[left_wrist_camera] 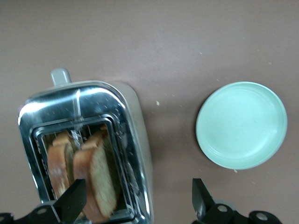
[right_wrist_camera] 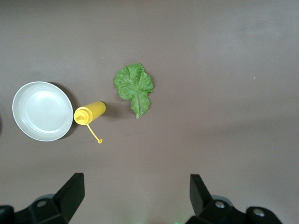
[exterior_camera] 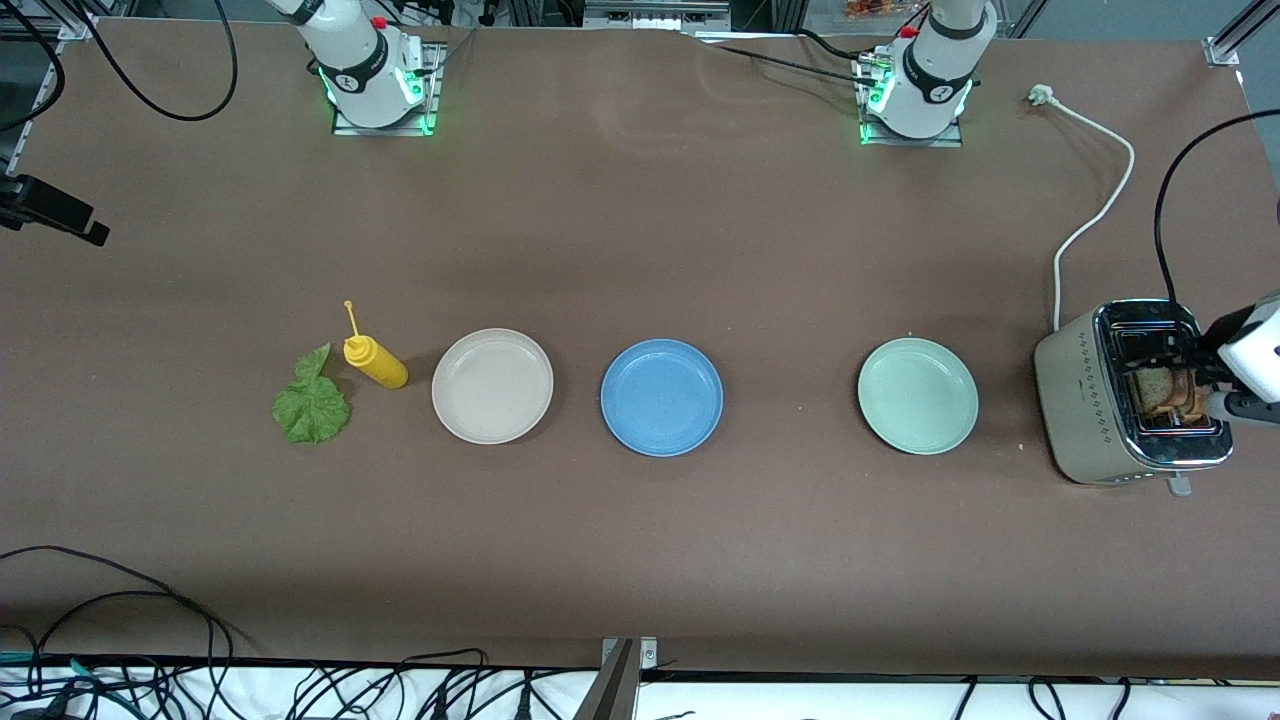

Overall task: Make sandwich in blue plate with both arms
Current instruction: 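Close the left gripper on a bread slice in the toaster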

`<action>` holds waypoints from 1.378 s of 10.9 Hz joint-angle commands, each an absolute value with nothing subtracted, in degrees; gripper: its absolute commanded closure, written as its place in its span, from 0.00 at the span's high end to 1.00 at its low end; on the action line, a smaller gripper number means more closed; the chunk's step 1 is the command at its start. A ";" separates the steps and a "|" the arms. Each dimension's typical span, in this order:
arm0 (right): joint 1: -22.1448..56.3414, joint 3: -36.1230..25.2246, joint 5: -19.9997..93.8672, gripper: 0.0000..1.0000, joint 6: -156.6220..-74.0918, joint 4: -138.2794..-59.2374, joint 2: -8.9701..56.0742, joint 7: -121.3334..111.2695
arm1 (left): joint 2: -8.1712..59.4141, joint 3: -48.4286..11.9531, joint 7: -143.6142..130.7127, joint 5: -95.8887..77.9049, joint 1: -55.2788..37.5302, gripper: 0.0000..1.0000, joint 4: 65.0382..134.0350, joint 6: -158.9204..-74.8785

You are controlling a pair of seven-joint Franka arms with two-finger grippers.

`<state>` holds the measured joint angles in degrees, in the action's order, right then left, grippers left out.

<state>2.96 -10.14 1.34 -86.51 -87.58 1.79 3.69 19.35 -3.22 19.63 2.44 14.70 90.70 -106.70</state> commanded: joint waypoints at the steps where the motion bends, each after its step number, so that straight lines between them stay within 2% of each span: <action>1: 2.90 -10.20 2.20 1.00 -85.69 -86.48 1.93 3.16 | 23.81 -3.78 21.27 3.52 16.60 1.00 88.24 -111.60; 5: 2.90 -10.20 2.20 1.00 -85.78 -86.48 2.02 3.16 | 25.84 -3.78 22.24 5.28 16.87 1.00 88.15 -114.52; 15: 2.73 -10.28 2.20 1.00 -85.69 -86.48 2.02 3.16 | 27.42 -3.87 19.87 1.76 19.07 1.00 89.83 -111.90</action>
